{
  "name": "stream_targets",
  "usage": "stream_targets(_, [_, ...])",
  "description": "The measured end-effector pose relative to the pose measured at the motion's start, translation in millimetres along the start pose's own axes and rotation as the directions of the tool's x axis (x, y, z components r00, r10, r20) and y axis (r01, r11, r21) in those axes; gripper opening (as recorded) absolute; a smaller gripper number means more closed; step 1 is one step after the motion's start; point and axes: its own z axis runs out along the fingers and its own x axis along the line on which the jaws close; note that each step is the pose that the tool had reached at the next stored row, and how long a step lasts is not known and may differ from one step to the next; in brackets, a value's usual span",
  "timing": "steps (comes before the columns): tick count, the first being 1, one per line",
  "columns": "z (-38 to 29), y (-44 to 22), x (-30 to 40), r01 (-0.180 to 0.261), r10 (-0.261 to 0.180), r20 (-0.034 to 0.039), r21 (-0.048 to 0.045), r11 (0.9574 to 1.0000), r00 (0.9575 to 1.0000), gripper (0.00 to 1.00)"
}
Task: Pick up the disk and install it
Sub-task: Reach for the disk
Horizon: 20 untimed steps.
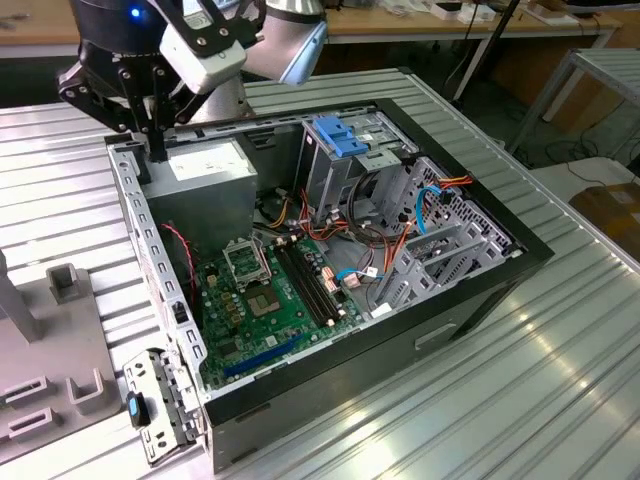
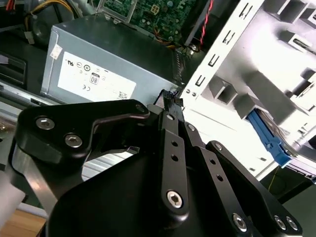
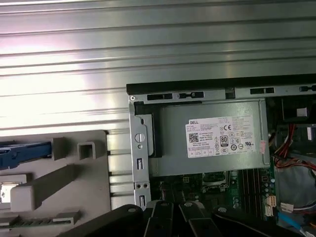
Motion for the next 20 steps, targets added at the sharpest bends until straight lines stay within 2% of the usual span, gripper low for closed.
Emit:
stream_targets(1, [-0.1, -0.2, 2.8, 0.0, 0.0, -0.0001, 0.0, 1.0, 1.0, 0.11])
stream_targets(4, [-0.5, -1.4, 18.5, 0.0, 0.0, 0.0, 0.0, 1.0, 1.0, 0.11])
stream_targets(6, [-1.0, -2.9, 38.2, 0.0, 0.0, 0.0001, -0.0001, 1.0, 1.0, 0.11])
stream_targets(8, [-1.5, -4.1, 53.9, 0.0, 0.0, 0.0001, -0.0001, 1.0, 1.0, 0.11])
stream_targets(12, [-2.0, -5.4, 71.7, 0.0, 0.0, -0.0001, 0.0, 1.0, 1.0, 0.11])
stream_targets(17, [-2.8, -7.7, 101.3, 0.0, 0.0, -0.0001, 0.0, 1.0, 1.0, 0.11])
stream_targets(18, [-2.9, -7.9, 105.1, 0.0, 0.0, 0.0, 0.0, 1.0, 1.0, 0.11])
stream_targets(19, [-3.1, -8.5, 112.8, 0.0, 0.0, 0.0, 0.0, 1.0, 1.0, 0.11])
stream_targets(20, [-3.3, -8.8, 116.7, 0.0, 0.0, -0.0001, 0.0, 1.0, 1.0, 0.11])
